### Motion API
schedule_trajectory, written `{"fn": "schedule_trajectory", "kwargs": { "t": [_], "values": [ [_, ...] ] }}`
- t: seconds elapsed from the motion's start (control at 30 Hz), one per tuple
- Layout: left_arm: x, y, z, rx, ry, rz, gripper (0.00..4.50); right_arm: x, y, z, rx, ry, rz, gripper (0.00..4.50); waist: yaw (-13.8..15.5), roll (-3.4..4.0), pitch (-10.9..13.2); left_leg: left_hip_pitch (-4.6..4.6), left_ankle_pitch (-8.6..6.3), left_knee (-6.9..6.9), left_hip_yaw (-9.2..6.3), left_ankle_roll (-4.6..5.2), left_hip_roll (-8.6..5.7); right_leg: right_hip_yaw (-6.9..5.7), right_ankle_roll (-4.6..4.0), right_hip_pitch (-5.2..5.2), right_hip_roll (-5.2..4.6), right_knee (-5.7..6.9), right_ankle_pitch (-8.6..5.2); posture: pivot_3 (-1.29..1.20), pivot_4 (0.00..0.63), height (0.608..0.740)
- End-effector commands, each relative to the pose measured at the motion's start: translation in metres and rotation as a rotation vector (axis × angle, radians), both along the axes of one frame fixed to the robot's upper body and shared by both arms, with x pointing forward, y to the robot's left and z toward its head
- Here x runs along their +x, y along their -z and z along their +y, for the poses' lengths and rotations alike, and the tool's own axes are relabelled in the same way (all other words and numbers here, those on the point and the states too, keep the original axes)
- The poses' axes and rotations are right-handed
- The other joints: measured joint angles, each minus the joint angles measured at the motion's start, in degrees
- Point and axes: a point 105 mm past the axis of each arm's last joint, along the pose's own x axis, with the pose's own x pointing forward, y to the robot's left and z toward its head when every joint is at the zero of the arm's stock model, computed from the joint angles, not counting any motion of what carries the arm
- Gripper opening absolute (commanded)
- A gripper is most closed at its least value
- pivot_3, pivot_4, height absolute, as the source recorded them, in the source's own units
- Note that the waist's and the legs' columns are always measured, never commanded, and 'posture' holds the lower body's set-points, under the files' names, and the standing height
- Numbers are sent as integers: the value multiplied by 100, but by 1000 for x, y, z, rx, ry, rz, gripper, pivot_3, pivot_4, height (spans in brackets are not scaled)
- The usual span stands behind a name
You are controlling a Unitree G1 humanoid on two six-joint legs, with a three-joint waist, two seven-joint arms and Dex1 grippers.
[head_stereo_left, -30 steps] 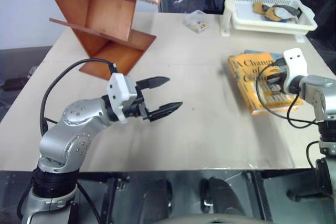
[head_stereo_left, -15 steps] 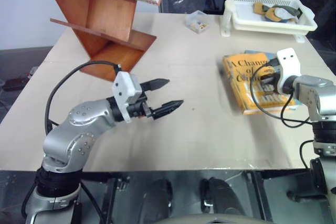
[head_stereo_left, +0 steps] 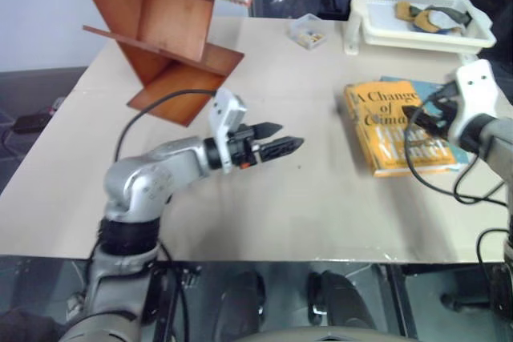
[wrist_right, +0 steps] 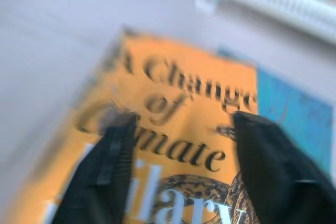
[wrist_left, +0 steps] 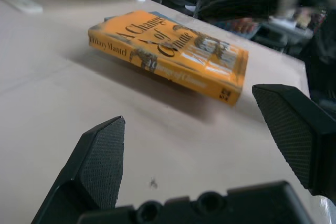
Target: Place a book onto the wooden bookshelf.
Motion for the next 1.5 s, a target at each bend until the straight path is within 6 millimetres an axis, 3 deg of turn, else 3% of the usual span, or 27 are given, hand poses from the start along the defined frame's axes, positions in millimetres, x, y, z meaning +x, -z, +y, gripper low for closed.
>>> {"fn": "schedule_trajectory", "kwargs": {
  "t": [0.03,0.1,0.2,0.33,0.53,0.9,1.27,1.37,1.5],
  "values": [
    [10,-2,-15,-46,30,87,4500,-43,-10,24,-2,-115,-91,4407,-5,-1,0,0,0,-2,0,0,-1,1,0,1,0,-2,0,0,150,740],
    [20,1,-29,-96,51,199,4500,-69,-6,40,31,-203,-112,4407,54,-4,0,2,0,-4,1,0,-4,3,3,1,-3,-3,-1,0,150,740],
    [34,14,-52,-129,70,380,4500,-85,6,42,33,-185,-90,4407,29,-1,2,-8,0,7,-19,1,-11,-15,6,8,-7,-7,-3,0,150,740],
    [47,26,-90,-208,99,579,4500,-92,13,40,61,-130,-91,4407,27,-10,4,-13,0,21,-28,5,-29,-22,5,13,-20,-8,-4,0,150,740],
    [54,39,-135,-215,75,679,4500,-96,21,27,5,26,-97,4407,22,-15,7,-34,-1,18,-43,7,-35,-31,4,1,-21,-12,-4,0,150,740],
    [56,46,-169,-271,16,690,4500,-98,22,32,-7,84,-146,4407,33,-20,9,-68,-2,20,-54,8,-41,-46,7,-19,-25,-22,-3,0,150,740],
    [60,37,-185,-337,-46,685,4500,-96,21,37,-14,103,-161,4407,35,-20,9,-69,-1,20,-56,8,-41,-48,9,-18,-25,-24,-3,0,150,740],
    [55,35,-189,-345,-16,697,3685,-95,22,38,-18,102,-159,4500,35,-20,9,-69,-1,21,-57,8,-42,-49,9,-18,-25,-23,-3,0,150,740],
    [55,31,-189,-348,-6,692,1796,-95,25,39,-26,102,-152,4500,34,-20,9,-69,-1,22,-56,8,-42,-49,9,-17,-25,-23,-3,0,150,740]
  ]
}}
